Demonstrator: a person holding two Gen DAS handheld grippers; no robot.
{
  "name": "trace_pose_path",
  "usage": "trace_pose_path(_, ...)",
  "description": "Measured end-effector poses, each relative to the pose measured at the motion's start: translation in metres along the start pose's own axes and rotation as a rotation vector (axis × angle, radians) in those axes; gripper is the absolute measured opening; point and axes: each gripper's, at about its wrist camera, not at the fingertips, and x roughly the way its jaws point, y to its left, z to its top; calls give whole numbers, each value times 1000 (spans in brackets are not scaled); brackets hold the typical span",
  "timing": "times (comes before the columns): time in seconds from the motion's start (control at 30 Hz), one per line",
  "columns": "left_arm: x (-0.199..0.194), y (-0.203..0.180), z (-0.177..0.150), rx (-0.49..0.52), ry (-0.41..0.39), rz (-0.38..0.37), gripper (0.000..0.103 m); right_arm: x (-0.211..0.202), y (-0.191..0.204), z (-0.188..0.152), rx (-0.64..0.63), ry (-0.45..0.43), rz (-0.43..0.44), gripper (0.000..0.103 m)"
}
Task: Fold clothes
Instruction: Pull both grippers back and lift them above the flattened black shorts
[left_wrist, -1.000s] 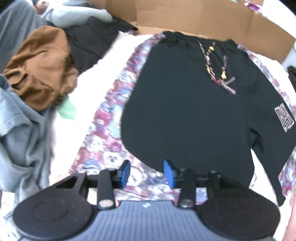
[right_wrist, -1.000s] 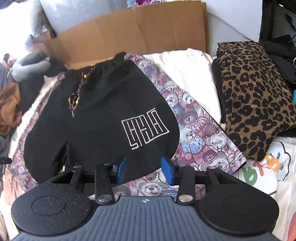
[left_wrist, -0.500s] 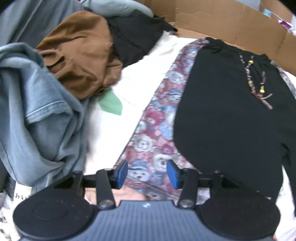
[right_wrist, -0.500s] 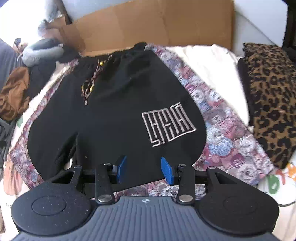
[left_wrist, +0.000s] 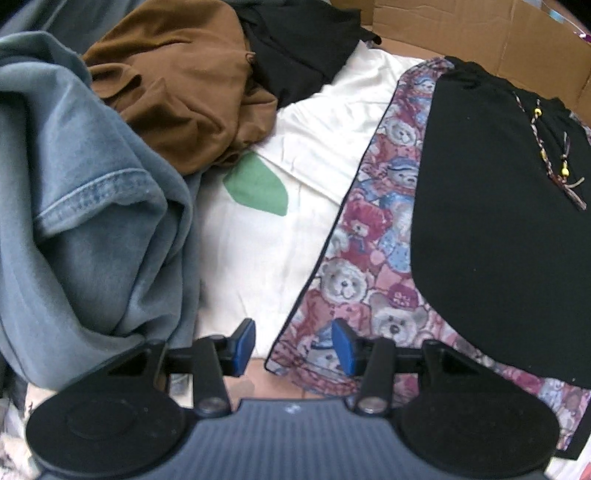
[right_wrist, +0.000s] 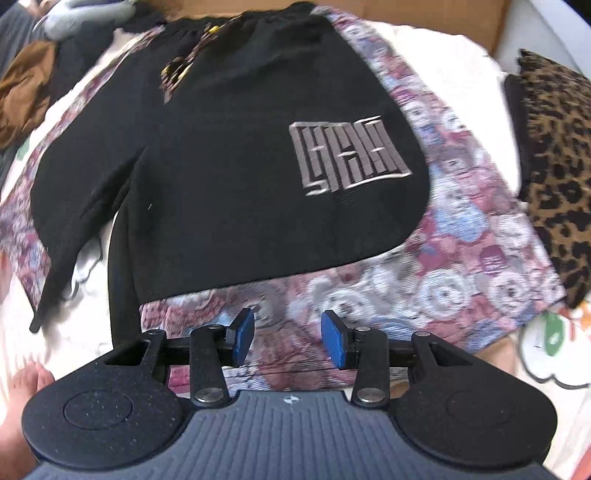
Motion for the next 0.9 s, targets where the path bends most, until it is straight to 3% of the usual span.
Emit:
trace_pose_path(0.1,8,4,-1,2,-8,-14,48,-15,-9,8,17,-7,-17,47)
trace_pose_path(0.23,21,7,-8,2,2,-5,37,-34,-15,20,-18,-6,-51,47)
trace_pose_path(0.5,32,20,-27,-58,-24,-62,37,-61,-23,39,-29,-25,-80,47)
trace_pose_path(0.9,31,41,-40,-140,-46,-160,35,-76,-8,46,-94,-20,-52,47)
